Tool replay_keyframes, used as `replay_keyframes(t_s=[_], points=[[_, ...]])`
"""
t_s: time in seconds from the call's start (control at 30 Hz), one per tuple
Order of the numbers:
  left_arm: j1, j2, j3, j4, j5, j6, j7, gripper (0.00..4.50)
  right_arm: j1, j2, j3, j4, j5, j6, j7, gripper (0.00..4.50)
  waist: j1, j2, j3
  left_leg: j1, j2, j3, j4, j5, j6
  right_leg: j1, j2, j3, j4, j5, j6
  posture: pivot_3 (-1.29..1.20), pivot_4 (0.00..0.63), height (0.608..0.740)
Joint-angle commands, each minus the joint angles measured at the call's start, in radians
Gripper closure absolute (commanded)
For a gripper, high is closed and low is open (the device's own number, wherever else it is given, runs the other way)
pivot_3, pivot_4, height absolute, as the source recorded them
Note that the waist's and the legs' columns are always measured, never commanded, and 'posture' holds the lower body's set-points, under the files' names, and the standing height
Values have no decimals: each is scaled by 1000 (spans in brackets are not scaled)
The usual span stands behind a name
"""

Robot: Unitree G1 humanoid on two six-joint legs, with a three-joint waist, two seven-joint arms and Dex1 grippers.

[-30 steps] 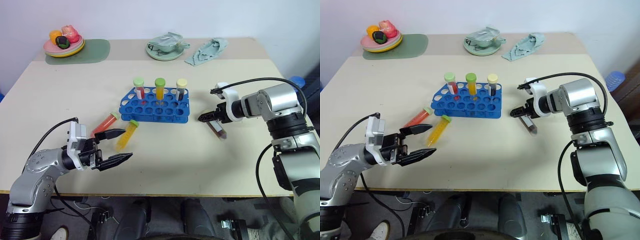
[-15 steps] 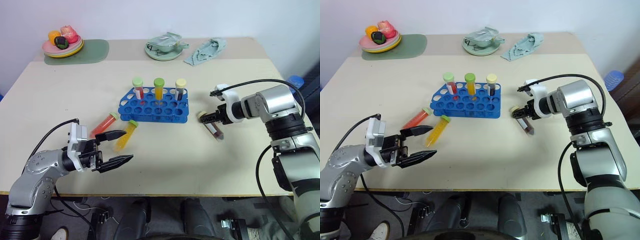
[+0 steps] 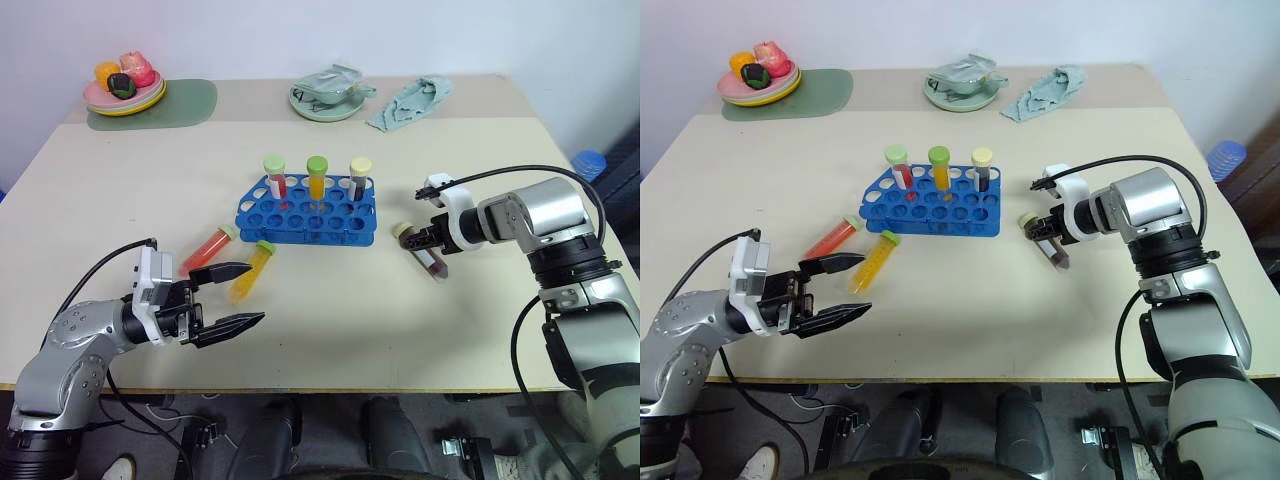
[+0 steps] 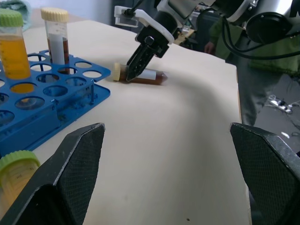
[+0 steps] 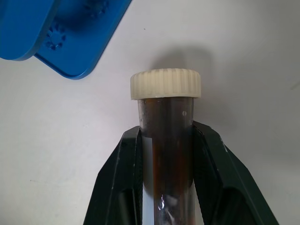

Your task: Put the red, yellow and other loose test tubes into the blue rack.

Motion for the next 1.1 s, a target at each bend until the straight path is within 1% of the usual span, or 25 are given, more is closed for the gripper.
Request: replay_keyframes(t_s=[0.03,0.13,0.2,0.23,0.3,0.37,0.4,0.43,0.5,0.57,0.63,0.73,0.87,0.97,1.1], points=[[6,11,29,-19,-24,2,-2,101,21,23,-40,-72,26,-8,5,3681,0,0,0,0,0,0,0,0,0,0,0,0,0,0,0,0,150,740],[15,11,36,-26,-26,-1,4,101,53,20,-117,-198,79,2,17,3681,0,0,0,0,0,0,0,0,0,0,0,0,0,0,0,0,150,740],[25,9,45,-32,-30,0,12,101,80,68,-276,-308,189,9,30,3681,0,0,0,0,0,0,-1,0,0,-1,0,0,0,0,0,0,150,740],[31,7,51,-33,-33,1,19,101,86,112,-381,-352,267,27,36,3681,0,0,0,0,0,0,-2,0,0,-1,0,0,0,0,0,0,150,740],[39,1,63,-33,-41,1,32,101,99,195,-524,-415,376,29,20,3681,1,1,0,0,0,0,-3,0,-1,-1,0,1,0,0,0,0,150,740],[37,-27,84,-23,-66,3,66,101,116,309,-647,-454,516,-39,27,3681,4,0,0,0,0,-1,-4,1,-1,-1,0,0,0,0,0,0,150,740],[35,-46,104,-4,-88,10,89,101,144,352,-660,-491,519,-110,15,3681,5,0,0,1,0,-1,-4,1,-1,-1,0,0,0,0,0,0,150,740],[33,-59,119,8,-102,16,103,101,166,375,-661,-516,516,-157,2,3681,5,0,0,1,0,-1,-4,1,-1,-1,0,0,0,0,0,0,150,740],[49,-62,130,27,-77,-9,95,101,216,440,-655,-549,496,-280,-29,3681,7,-1,-1,2,0,-1,-5,1,-2,0,0,0,0,0,0,0,150,740],[47,-73,144,33,-84,-12,114,101,261,497,-625,-542,454,-434,-26,3681,5,-1,-1,2,0,-1,-5,1,-2,0,0,0,1,0,0,0,150,740],[37,-81,150,39,-85,-16,125,101,312,521,-530,-520,324,-665,15,3681,2,0,-1,2,0,-1,-5,1,-2,-1,0,0,1,0,0,0,150,740],[18,-93,157,51,-84,-23,145,101,357,600,-467,-421,238,-934,59,3681,-4,0,-1,2,0,0,-6,2,-3,-2,0,0,3,0,0,0,150,740],[11,-95,169,49,-88,-26,161,101,366,655,-418,-199,114,-1278,87,3681,-23,0,-1,4,0,0,-7,3,-5,-2,1,1,4,0,-1,0,150,740],[16,-93,180,35,-96,-22,175,101,351,669,-389,-64,74,-1436,125,3681,-25,0,-1,4,0,0,-8,4,-7,-2,1,1,5,0,-1,0,150,740],[30,-92,195,20,-100,-19,190,101,325,683,-381,61,68,-1545,144,3681,-26,0,-1,4,1,-1,-8,6,-11,-2,2,1,5,0,-1,0,150,740]])
